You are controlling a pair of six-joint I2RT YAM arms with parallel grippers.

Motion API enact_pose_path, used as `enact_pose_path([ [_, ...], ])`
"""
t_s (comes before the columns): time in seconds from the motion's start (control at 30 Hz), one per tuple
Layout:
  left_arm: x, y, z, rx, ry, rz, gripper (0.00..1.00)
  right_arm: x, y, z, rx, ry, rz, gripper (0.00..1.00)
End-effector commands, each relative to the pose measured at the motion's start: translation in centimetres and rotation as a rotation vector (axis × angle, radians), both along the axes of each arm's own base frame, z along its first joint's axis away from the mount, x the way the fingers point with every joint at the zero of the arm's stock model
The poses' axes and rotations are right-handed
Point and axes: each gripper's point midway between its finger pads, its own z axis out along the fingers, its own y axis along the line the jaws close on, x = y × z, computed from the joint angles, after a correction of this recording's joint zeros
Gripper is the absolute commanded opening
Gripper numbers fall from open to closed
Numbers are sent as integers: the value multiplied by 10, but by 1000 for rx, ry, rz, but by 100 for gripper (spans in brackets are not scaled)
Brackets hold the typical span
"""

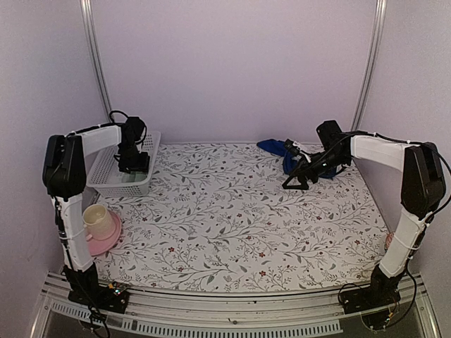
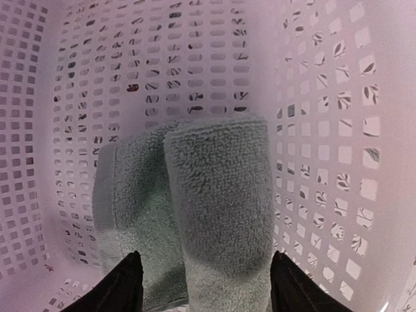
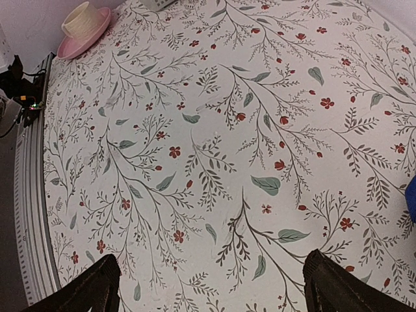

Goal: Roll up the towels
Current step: Place the towel in the storage box, then adjust the towel in the storage box.

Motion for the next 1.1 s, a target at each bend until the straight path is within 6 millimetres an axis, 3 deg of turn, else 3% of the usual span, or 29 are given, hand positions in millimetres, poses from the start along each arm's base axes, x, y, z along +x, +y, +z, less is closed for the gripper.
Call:
enact_pose_path([
  [0.0, -4, -8, -17, -21, 30, -16, 67, -4, 2, 7, 6, -18, 17, 99],
  [0.33, -13, -11, -33, -58, 74, -20, 58, -4, 2, 10, 4, -27, 16, 99],
  [0.43, -12, -13, -32, -102, 63, -23, 38, -4, 2, 10, 5, -27, 16, 99],
  [0.6, -14, -14, -31, -185, 43, -22, 22, -4, 2, 9, 3, -26, 13, 99],
  [0.87, -10, -15, -12, -412, -79, -19, 15, -4, 2, 6, 2, -16, 15, 99],
  [0.93, -7, -17, 10, -485, -145, -34, 16, -4, 2, 5, 4, -14, 15, 99],
  [1.07, -8, -22, 18, -640, -180, -54, 15, -4, 2, 3, 0, -10, 14, 99],
])
